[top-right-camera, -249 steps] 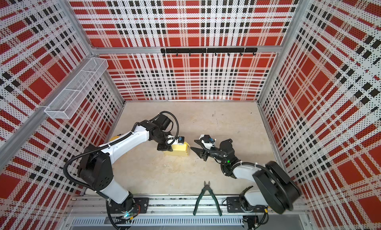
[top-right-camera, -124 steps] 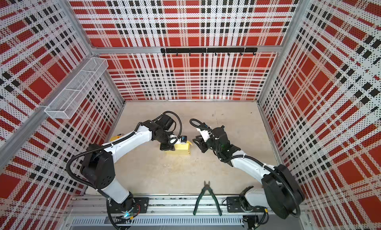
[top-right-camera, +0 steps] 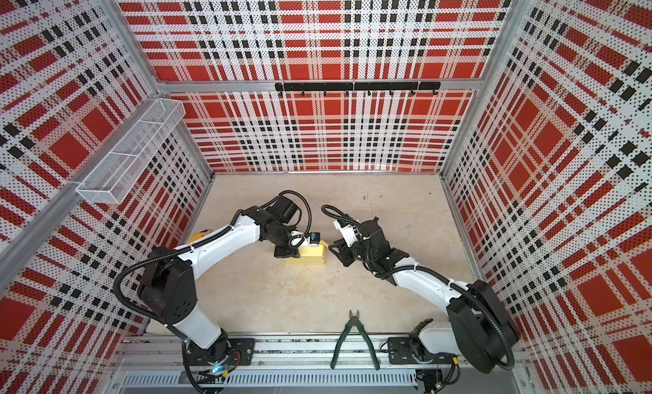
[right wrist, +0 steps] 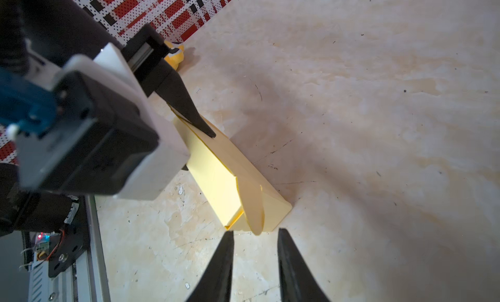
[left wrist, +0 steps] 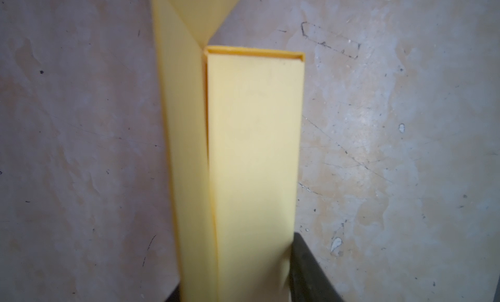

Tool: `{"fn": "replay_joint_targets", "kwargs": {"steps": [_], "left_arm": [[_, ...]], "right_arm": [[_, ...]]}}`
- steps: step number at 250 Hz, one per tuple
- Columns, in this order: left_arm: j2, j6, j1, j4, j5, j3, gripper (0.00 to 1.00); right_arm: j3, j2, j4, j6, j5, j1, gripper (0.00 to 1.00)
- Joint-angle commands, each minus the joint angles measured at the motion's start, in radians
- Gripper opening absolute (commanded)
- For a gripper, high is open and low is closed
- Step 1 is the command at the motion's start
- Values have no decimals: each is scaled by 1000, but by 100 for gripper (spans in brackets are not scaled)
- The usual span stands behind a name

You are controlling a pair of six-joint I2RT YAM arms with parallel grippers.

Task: Assemble paper box
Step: Fold and tuck the lid into the gap.

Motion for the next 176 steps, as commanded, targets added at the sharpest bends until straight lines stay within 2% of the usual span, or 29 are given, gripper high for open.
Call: {"fn": "replay_joint_targets", "kwargs": {"steps": [1, 43, 93, 128, 176], "left_arm": [[16, -2, -7, 23, 2, -9, 41], [10, -57, -7, 52, 6, -6, 41], [-31, -180, -15, 145, 3, -32, 30], [-32, -213, -17, 186, -21, -57, 31], [-28, -269, -14, 250, -45, -63, 31]], "right_arm": [[47, -7, -39, 42, 72, 13, 32], [72, 37, -17, 82, 77, 33, 28], [122, 47, -33, 116, 125, 44, 26], [190, 59, -138, 58, 177, 31, 26], [248, 101, -177, -22, 125, -8, 29]]}}
